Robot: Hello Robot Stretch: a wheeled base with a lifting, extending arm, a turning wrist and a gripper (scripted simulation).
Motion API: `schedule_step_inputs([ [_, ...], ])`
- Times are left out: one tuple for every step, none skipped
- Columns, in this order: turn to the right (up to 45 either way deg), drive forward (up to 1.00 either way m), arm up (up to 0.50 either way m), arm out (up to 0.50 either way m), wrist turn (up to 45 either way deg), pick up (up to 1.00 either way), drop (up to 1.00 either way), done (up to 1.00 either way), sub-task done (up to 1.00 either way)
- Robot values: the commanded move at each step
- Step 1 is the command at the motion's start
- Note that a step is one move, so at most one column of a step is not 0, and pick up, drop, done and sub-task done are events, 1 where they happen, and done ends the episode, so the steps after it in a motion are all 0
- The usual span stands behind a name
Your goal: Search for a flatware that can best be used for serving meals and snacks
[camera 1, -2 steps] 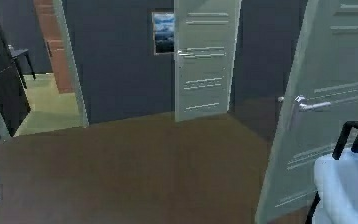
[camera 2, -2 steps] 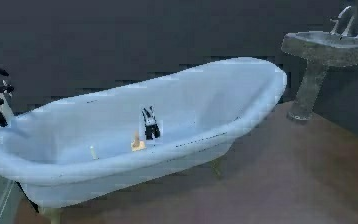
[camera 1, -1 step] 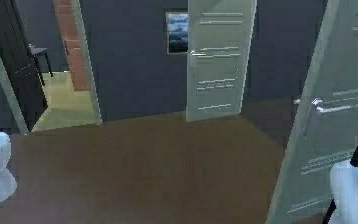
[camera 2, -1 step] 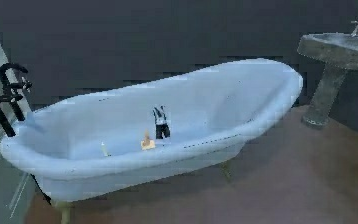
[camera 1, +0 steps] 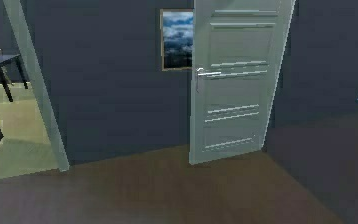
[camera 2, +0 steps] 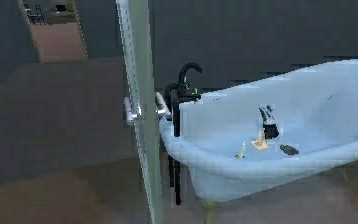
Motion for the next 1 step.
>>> schedule_step_inputs([
  [-15.0,0.00,0.00,0.00,0.0,0.00,0.00,0.00,0.00],
])
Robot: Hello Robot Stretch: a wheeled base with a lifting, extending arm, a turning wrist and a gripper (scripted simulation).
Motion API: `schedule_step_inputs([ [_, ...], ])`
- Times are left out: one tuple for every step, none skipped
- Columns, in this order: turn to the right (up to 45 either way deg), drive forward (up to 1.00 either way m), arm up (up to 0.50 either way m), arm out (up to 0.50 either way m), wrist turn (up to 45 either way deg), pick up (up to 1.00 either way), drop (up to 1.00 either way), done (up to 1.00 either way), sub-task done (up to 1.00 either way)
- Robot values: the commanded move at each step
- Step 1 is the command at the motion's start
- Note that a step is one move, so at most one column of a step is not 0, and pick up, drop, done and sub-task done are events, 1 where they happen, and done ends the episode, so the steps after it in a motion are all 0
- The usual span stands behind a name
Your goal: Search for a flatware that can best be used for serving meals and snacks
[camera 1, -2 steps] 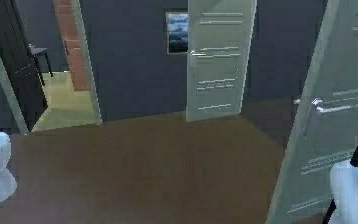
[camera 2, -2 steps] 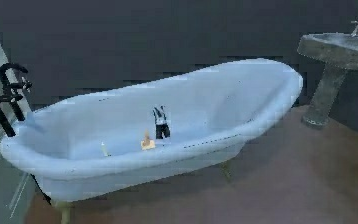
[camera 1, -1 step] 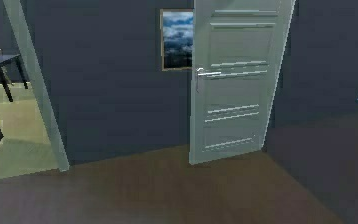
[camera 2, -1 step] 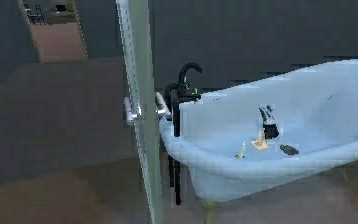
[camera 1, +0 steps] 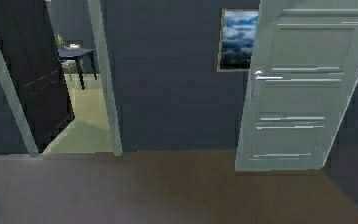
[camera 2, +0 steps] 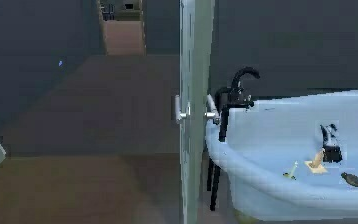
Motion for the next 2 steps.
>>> schedule_step_inputs([
  [0.0,0.10,0.00,0.00,0.0,0.00,0.00,0.00,0.00],
  [39.0,0.00,0.00,0.00,0.0,0.00,0.00,0.00,0.00],
])
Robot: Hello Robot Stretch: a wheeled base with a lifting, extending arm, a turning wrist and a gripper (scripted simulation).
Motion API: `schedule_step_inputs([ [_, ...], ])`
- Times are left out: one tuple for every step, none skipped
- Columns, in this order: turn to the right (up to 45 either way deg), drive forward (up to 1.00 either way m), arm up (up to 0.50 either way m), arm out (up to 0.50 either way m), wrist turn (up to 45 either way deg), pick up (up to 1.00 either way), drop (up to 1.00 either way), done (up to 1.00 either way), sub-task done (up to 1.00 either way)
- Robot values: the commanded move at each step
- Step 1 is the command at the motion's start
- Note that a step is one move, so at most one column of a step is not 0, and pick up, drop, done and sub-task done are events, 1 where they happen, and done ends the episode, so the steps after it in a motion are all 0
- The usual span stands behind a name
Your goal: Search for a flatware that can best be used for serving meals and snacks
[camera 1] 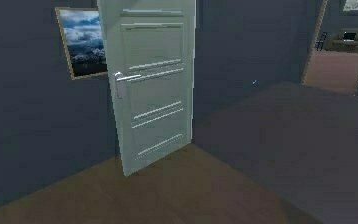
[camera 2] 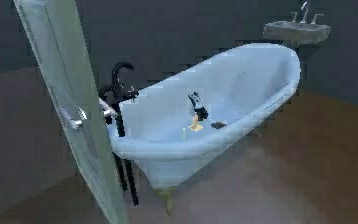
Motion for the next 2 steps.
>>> schedule_step_inputs([
  [0.0,0.45,0.00,0.00,0.0,0.00,0.00,0.00,0.00],
  [39.0,0.00,0.00,0.00,0.0,0.00,0.00,0.00,0.00],
])
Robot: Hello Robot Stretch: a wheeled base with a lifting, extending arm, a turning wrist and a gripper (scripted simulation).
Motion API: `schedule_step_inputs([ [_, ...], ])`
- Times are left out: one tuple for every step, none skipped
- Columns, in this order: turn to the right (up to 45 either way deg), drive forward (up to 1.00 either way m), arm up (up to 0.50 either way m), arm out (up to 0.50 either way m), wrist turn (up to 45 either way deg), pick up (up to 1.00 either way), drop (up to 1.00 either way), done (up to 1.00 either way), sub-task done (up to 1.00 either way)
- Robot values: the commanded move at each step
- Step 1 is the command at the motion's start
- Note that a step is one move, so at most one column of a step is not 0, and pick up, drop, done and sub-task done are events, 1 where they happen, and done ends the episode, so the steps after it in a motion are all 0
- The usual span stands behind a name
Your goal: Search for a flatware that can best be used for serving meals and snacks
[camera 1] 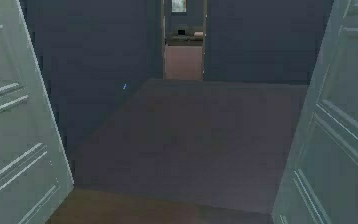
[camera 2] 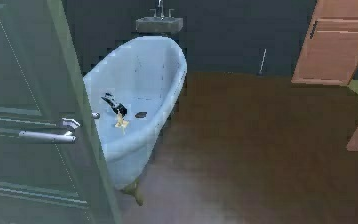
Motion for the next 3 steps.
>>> schedule_step_inputs([
  [0.0,0.20,0.00,0.00,0.0,0.00,0.00,0.00,0.00],
  [0.0,1.00,0.00,0.00,0.0,0.00,0.00,0.00,0.00],
  [0.0,1.00,0.00,0.00,0.0,0.00,0.00,0.00,0.00],
])
